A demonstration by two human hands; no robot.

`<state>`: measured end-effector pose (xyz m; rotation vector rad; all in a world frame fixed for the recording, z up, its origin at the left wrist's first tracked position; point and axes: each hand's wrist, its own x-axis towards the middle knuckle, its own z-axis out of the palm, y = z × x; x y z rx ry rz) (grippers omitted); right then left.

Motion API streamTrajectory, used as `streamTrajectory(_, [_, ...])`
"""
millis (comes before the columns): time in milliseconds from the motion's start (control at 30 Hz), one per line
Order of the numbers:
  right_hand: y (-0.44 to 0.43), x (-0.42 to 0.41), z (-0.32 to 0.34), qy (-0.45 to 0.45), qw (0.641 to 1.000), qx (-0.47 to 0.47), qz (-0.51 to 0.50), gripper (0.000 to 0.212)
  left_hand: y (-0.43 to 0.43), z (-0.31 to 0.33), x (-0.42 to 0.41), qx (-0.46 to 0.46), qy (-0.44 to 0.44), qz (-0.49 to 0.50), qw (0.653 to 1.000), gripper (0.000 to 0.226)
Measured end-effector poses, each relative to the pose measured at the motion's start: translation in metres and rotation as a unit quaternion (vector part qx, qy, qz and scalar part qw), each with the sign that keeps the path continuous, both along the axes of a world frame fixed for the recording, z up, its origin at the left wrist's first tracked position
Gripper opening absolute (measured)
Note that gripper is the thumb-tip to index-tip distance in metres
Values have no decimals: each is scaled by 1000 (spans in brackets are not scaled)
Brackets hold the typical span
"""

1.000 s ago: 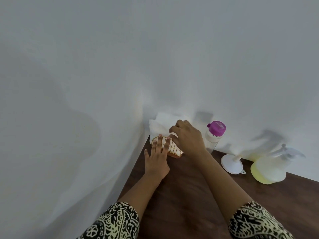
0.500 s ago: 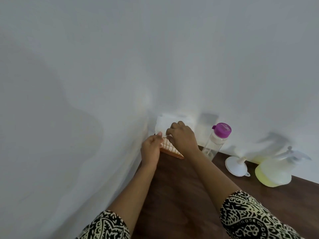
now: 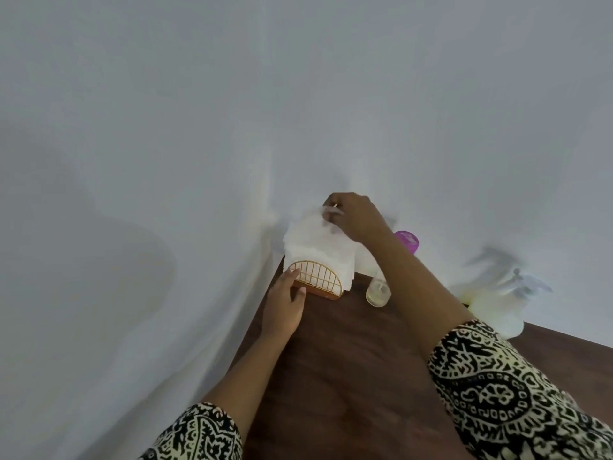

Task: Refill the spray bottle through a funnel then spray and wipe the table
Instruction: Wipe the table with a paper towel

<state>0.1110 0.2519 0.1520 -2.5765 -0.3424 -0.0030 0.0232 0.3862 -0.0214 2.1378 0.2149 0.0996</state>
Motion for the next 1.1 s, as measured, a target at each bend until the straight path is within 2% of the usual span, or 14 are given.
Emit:
streamTrajectory(67, [-15,-18,9,36,995,86,-22,29,-4,8,-18,-26,9,10,1000,51])
streamTrajectory(133, [-34,-47,6,104,967,225,-63,34,-12,25,-43,-167,20,32,985,58])
streamTrajectory(233, [-66,-108,-13,233,889,385,-82,12,-36,51,-92,-435,62,45,897,57])
streamTrajectory(300, [-87,-148,-28,293,848,429,-103,10,-56,60,-122,-502,86,15,860,48])
streamTrajectory(400, [-132,-212,-50,342,812,453,-139,13,-100,69,-176,-508,84,-17,857,36])
streamTrajectory(567, [-218,-327,-59,284,790,498,-219,10,-176,74,-268,-491,97,-10,866,31])
streamTrajectory(700, [-287,-424,-80,211,830,448,-257,10,-257,59,-346,-434,139,-15,890,21])
streamTrajectory(867, [-362,-522,-123,154,850,380,-330,11,-341,31,-423,-405,156,-28,901,21])
streamTrajectory(1000, [-417,-576,-142,118,875,257,-393,36,-393,9,-462,-359,164,-103,913,21])
streamTrajectory(1100, [-452,-597,-155,96,887,193,-408,36,-420,-8,-476,-270,156,-173,934,20])
